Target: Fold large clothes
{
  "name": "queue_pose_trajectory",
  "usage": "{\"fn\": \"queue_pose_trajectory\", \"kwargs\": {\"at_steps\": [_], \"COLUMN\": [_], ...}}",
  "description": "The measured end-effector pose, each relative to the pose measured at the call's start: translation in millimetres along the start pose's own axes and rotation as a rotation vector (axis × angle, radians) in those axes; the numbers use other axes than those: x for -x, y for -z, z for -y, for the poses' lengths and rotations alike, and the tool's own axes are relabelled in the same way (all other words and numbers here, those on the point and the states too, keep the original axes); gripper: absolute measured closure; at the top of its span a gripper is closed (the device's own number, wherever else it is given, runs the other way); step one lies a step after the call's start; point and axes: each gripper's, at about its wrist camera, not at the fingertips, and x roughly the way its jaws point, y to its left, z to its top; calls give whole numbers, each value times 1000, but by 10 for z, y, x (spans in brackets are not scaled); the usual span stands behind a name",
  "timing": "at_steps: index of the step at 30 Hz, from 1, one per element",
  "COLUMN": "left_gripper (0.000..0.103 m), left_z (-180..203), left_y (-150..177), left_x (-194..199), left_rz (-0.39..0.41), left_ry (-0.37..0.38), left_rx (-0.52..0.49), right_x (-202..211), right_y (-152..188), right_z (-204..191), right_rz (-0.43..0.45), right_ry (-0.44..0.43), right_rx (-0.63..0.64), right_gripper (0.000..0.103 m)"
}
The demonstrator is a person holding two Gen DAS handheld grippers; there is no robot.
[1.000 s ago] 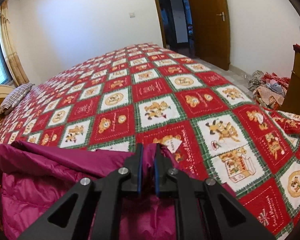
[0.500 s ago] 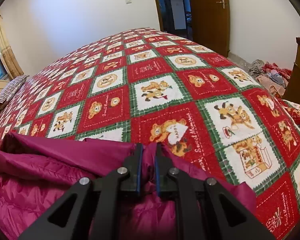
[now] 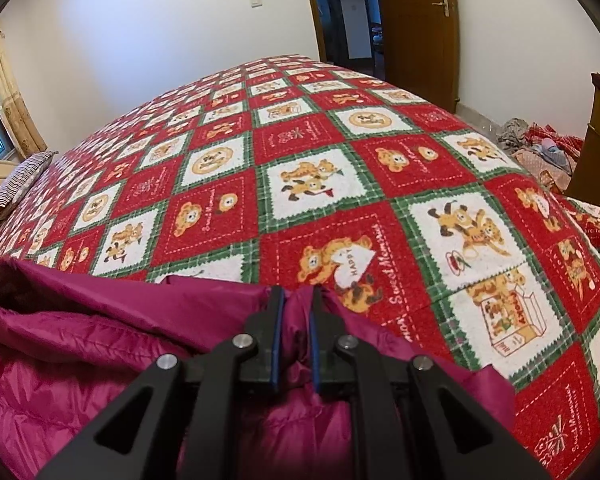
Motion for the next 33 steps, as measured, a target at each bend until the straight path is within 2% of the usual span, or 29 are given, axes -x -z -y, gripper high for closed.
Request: {"fn": "queue_pose_trajectory", "kwargs": {"at_steps": [1, 2, 3, 4, 5, 7, 10, 13, 16, 18, 20, 23, 27, 29, 31, 33], "left_gripper": [80, 61, 49, 30, 25, 25, 24, 24, 24, 24, 24, 24, 24, 24, 24, 24], "left_z": [-15, -11, 3, 24, 48, 192, 589, 843, 746, 593, 427, 341, 396, 382, 324, 225], "left_y": [-44, -92, -118, -129, -117, -86, -10, 79, 152, 231, 272, 319, 346, 346, 351, 357], "left_x": [80, 170, 247, 337, 409, 447, 247, -214, -606, -807, -882, -974, -987, -982, -939, -872], "left_rz": [17, 50, 86, 139, 190, 229, 175, 122, 37, -11, -34, -43, -30, -27, -11, 18], "left_ry": [-33, -92, -130, -147, -139, -108, -73, -122, -174, -157, -108, -70, -89, -83, -56, -11], "left_rx": [5, 4, 3, 5, 8, -20, -142, -209, -172, -108, -38, 12, -3, 1, 28, 78], "right_x": [0, -3, -2, -3, -2, 4, 5, 17, 41, 46, 51, 84, 280, 504, 723, 920], "right_y": [0, 0, -1, -3, -2, 1, 0, 2, 8, 6, 5, 9, -10, -43, -92, -162], "right_z": [2, 10, 6, 8, 9, 11, 13, 27, 40, 31, 32, 83, 346, 483, 517, 411], "right_rz": [0, 1, 1, 2, 3, 5, 6, 9, 15, 19, 21, 29, 61, 113, 158, 182], "right_ry": [-1, -4, -6, -7, -8, -10, -10, -14, -15, -15, -22, -55, -153, -178, -199, -232], "right_rx": [-1, -3, -5, -7, -8, -10, -10, -17, -29, -28, -31, -69, -215, -278, -284, -225], "right_gripper": [90, 90, 90, 90, 90, 90, 90, 89, 88, 86, 85, 80, 67, 65, 65, 65]}}
